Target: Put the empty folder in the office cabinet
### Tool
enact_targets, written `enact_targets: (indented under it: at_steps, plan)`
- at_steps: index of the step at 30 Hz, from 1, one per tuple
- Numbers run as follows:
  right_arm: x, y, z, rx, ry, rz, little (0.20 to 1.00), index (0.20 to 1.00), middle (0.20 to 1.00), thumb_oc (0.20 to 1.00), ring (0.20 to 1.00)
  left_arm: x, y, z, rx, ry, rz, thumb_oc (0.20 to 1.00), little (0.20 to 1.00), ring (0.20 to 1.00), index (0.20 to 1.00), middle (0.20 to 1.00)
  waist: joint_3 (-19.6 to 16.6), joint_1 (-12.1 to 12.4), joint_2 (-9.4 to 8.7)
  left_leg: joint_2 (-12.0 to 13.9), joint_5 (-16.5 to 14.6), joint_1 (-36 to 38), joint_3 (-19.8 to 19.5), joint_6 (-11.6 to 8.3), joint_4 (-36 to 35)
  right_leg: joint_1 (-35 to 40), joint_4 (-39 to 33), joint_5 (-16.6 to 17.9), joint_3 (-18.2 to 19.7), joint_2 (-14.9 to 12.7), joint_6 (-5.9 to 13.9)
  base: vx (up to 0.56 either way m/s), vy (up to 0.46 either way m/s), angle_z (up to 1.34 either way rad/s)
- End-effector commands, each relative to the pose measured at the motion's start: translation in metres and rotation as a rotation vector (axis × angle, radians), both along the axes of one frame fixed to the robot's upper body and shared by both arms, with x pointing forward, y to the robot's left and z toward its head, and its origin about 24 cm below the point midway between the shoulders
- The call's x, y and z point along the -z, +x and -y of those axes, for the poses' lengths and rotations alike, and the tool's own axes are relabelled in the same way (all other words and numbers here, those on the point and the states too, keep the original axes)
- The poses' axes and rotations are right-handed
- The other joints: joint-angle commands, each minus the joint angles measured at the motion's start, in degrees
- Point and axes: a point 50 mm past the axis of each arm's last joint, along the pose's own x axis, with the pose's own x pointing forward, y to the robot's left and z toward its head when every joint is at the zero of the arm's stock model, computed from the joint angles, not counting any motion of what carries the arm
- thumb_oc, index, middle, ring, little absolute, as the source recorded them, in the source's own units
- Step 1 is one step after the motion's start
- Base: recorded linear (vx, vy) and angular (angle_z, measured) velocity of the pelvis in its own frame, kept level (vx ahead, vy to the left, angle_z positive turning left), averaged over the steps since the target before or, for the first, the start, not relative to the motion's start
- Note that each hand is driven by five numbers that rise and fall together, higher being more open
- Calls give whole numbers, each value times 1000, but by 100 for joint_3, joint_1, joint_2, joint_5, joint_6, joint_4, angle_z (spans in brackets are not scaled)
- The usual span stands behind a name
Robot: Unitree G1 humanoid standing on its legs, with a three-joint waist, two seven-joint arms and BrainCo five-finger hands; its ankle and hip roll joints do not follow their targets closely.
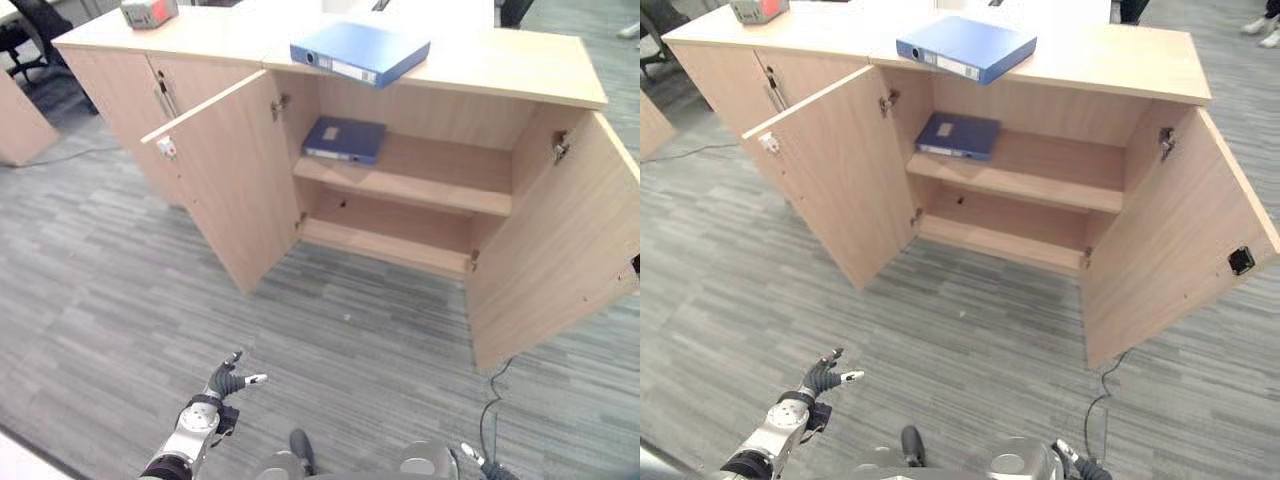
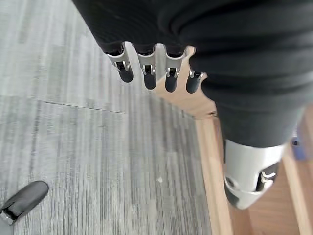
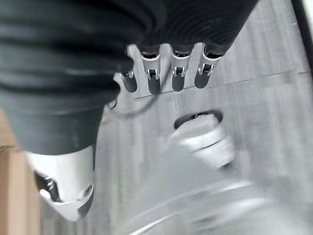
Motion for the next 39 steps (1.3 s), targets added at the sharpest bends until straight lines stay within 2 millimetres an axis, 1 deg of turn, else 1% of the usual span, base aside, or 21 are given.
enact_targets:
  at_steps: [1,3,5,8,11,12,14,15,16,18,20,23,25,28,29,30,33,36,37,38,39]
  plan:
    - [-7,15,14,-28,-51,50,1000,1000,1000,1000,1000,-15,11,-12,-8,13,68,1000,1000,1000,1000,1000,270,-125,89,514,-308,5,-226,-609,320,299,-893,-199,-422,537,-417,182,208,-28]
    - [-12,30,15,-51,-68,108,1000,1000,1000,1000,1000,-11,8,-8,-1,5,49,1000,1000,1000,1000,1000,323,-175,25,245,-670,460,-129,-573,229,103,-1493,-178,-1031,718,-514,284,165,-25]
    - [-16,40,16,-88,-75,144,1000,1000,1000,1000,1000,-8,7,-1,18,-6,42,1000,1000,1000,1000,1000,290,-209,55,208,-916,621,-29,-559,404,186,-1718,-229,-1602,542,-592,216,46,-14]
    - [-20,45,19,-127,-90,166,1000,1000,1000,1000,1000,-6,5,5,41,-19,37,1000,1000,1000,1000,1000,240,-266,20,208,-928,502,73,-553,739,362,-1983,-143,-1441,616,-771,102,-53,3]
    - [-28,61,25,-200,-124,204,1000,1000,1000,1000,1000,-4,0,5,11,-44,34,1000,1000,1000,1000,1000,233,-210,54,442,-863,234,-16,-747,1847,695,-2269,-288,-1101,784,-996,115,-105,-12]
    - [-34,72,27,-250,-144,230,1000,1000,1000,1000,1000,-5,1,3,-7,-47,41,1000,1000,1000,1000,1000,345,-87,12,568,-484,-230,-273,-947,3012,819,-2297,-418,-953,843,-1198,38,-125,-34]
    - [-36,78,29,-292,-159,224,1000,1000,1000,1000,1000,-3,0,3,-28,-49,41,1000,1000,1000,1000,1000,438,9,-24,624,-240,-651,-633,-1013,3689,1003,-2346,-536,-868,877,-1306,104,-43,-24]
    - [-37,78,31,-313,-169,211,1000,1000,1000,1000,1000,-3,0,3,-48,-58,42,1000,1000,1000,1000,1000,440,90,-67,904,-42,-846,-697,-982,3494,1143,-2415,-545,-818,752,-1244,124,62,-23]
    - [-37,78,31,-313,-169,210,1000,1000,1000,1000,1000,-3,0,3,-48,-58,41,1000,1000,1000,1000,1000,463,94,-51,929,-77,-826,-705,-997,3527,1171,-2402,-573,-815,772,-1247,201,194,-33]
    - [-42,85,35,-329,-193,233,1000,1000,1000,1000,1000,-1,-3,2,-55,-54,31,1000,1000,1000,1000,1000,369,193,-58,1486,114,-744,-720,-1011,2290,1302,-2590,-504,-827,562,-984,237,285,-28]
    - [-45,88,37,-339,-203,241,1000,1000,1000,1000,1000,1,-5,2,-56,-54,23,1000,1000,1000,1000,1000,292,286,73,1577,397,-547,-912,-1165,1036,1342,-2647,-545,-726,560,-826,259,304,-2]
    - [-46,93,37,-364,-221,241,1000,1000,1000,1000,1000,8,-11,5,-72,-52,-11,1000,1000,1000,1000,1000,255,495,181,1680,760,-953,-1649,-1415,180,1631,-2792,-693,-404,481,-687,369,327,-4]
    - [-46,95,36,-372,-218,239,1000,1000,1000,1000,1000,11,-13,5,-62,-43,-33,1000,1000,1000,1000,1000,209,525,208,1764,822,-1166,-1449,-1475,182,1872,-2852,-813,-290,390,-592,513,495,-24]
    - [-40,91,27,-372,-191,223,1000,1000,1000,1000,1000,12,-13,3,-49,-19,-43,1000,1000,1000,1000,1000,29,526,180,1607,739,-1119,-1535,-1521,413,2009,-2877,-647,-101,-6,-294,388,569,-38]
    - [-36,91,20,-353,-158,219,1000,1000,1000,1000,1000,8,-7,-1,-20,6,-34,1000,1000,1000,1000,1000,-31,497,-2,1282,429,-1018,-1338,-1323,579,1780,-2705,-204,59,-419,-95,243,488,-31]
    - [-35,91,20,-353,-158,219,1000,1000,1000,1000,1000,8,-7,-1,-20,6,-34,1000,1000,1000,1000,1000,-32,501,-6,1279,428,-1019,-1333,-1321,580,1776,-2703,-205,64,-424,-94,219,503,-21]
    - [-36,99,13,-347,-141,243,1000,1000,1000,1000,1000,1,1,-6,-2,29,-11,1000,1000,1000,1000,1000,29,456,-170,928,141,-994,-1023,-1081,744,1405,-2449,703,216,-774,8,63,380,-7]
    - [-39,111,4,-360,-133,278,1000,1000,1000,1000,1000,-7,9,-12,3,44,20,1000,1000,1000,1000,1000,171,578,-87,722,-206,-847,-575,-766,789,1009,-1699,864,-714,-1117,-197,29,554,-55]
    - [-37,110,1,-361,-122,276,1000,1000,1000,1000,1000,-7,6,-13,3,43,15,1000,1000,1000,1000,1000,187,554,-30,557,-273,-672,-422,-637,660,933,-1324,592,-996,-889,-245,99,593,-82]
    - [-36,109,0,-359,-116,276,1000,1000,1000,1000,1000,-6,5,-13,-1,39,10,1000,1000,1000,1000,1000,191,501,-17,456,-302,-571,-404,-585,591,864,-1263,448,-898,-608,-269,103,427,-60]
    - [-36,109,0,-360,-116,276,1000,1000,1000,1000,1000,-6,5,-13,-1,39,10,1000,1000,1000,1000,1000,200,510,-19,456,-303,-552,-392,-588,583,862,-1246,434,-884,-610,-271,112,266,-29]
